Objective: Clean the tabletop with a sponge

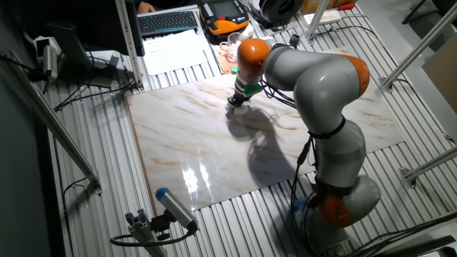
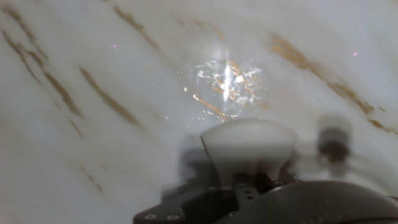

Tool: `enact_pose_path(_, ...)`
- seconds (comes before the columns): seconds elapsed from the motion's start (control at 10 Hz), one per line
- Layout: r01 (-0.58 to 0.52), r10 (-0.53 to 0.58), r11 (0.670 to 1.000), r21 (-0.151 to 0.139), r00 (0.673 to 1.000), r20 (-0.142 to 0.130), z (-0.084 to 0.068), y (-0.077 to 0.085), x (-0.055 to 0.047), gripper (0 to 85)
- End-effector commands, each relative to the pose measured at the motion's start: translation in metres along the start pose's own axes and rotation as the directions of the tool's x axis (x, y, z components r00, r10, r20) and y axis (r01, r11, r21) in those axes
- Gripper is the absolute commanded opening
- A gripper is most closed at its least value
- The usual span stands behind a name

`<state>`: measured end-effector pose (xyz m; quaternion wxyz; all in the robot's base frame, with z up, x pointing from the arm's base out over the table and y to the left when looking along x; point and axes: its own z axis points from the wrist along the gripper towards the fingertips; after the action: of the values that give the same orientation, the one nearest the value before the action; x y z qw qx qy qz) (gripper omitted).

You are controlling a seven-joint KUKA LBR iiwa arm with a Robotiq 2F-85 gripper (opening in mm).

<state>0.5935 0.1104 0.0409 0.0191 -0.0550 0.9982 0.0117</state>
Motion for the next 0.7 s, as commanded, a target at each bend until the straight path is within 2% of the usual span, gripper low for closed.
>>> enact_pose_path(0.0,0.0,0.0,1.0,0.003,1.0,-0.001,0.0004,-0.0024,0.0029,0.0)
enact_pose_path(0.6,-0.005,0.005,1.0,-0.023,1.0,-0.005,0.0016,-0.0041,0.0107,0.0)
